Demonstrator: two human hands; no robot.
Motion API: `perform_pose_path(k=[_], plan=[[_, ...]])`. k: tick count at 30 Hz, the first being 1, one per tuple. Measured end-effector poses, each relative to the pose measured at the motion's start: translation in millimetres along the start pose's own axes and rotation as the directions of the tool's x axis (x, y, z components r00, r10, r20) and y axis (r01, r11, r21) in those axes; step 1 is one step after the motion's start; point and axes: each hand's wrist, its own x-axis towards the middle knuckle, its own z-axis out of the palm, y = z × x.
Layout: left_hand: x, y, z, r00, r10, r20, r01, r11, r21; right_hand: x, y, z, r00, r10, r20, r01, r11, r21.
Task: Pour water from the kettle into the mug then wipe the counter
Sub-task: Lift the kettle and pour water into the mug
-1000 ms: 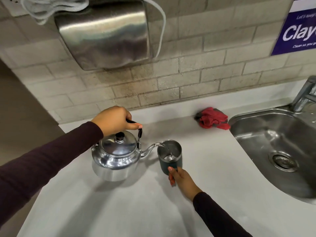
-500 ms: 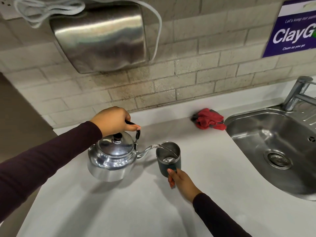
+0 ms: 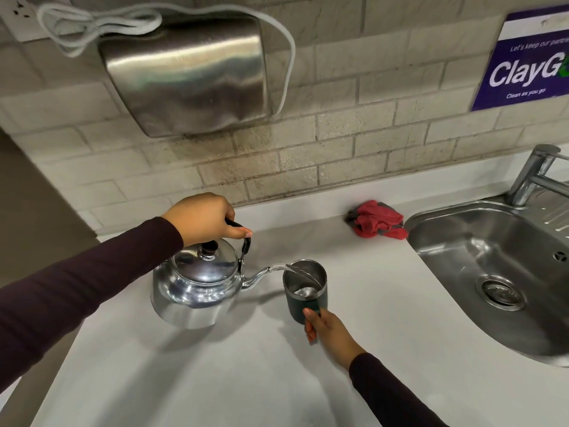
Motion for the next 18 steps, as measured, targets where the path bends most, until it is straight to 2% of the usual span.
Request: perform_pose_path(k=[18], plan=[[1.8,-3.3,-7.3,1.000,0.027,0.007,-0.028,0.998,0.064,1.6,3.9,-1.2,1.000,-0.004,0.012,0.004,1.000,0.009]])
